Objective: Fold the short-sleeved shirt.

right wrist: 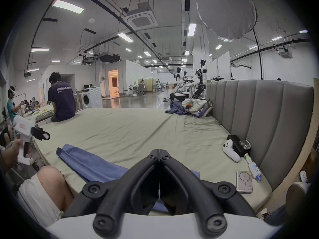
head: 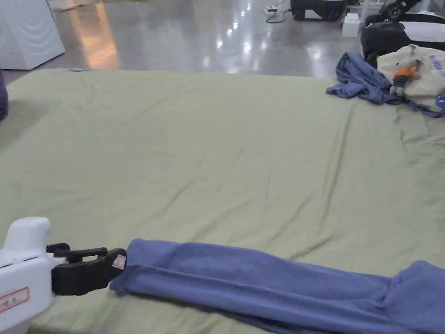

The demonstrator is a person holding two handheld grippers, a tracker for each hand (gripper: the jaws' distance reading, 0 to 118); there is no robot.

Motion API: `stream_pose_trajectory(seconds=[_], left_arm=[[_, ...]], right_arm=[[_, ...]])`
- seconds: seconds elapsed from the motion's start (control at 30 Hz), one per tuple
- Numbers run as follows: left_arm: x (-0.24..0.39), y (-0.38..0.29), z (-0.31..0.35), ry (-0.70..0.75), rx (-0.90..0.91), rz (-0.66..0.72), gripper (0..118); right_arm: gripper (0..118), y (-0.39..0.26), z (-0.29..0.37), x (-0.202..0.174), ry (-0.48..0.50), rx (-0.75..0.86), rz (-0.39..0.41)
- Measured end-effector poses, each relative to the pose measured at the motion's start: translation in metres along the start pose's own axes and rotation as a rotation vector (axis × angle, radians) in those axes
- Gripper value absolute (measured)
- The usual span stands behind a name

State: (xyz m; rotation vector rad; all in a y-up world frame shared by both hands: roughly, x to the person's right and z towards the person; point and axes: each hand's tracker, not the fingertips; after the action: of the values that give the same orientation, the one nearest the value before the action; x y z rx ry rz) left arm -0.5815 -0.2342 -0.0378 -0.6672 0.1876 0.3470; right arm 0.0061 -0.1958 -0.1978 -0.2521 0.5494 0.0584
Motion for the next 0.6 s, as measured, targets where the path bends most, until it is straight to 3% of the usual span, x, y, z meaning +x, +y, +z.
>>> stream_pose_trajectory(seconds=[0.27,0.33,0.6], left_arm=[[-0.002,0.022,-0.073,-0.061,-0.186,0.035,118],[0.004,0.023,-0.089,0.027,-0.216,0.01,118],[0.01,0.026,-0.116,0.034,-0.316,0.006,118]], right_arm=[[2,0.001,-0.001,-0.006,0.016,-0.023,0.009],[2,0.0,-0.001,-0.004,0.019,-0.023,0.001],[2,-0.007,-0.005,-0.001,0.023,-0.066,0.005]])
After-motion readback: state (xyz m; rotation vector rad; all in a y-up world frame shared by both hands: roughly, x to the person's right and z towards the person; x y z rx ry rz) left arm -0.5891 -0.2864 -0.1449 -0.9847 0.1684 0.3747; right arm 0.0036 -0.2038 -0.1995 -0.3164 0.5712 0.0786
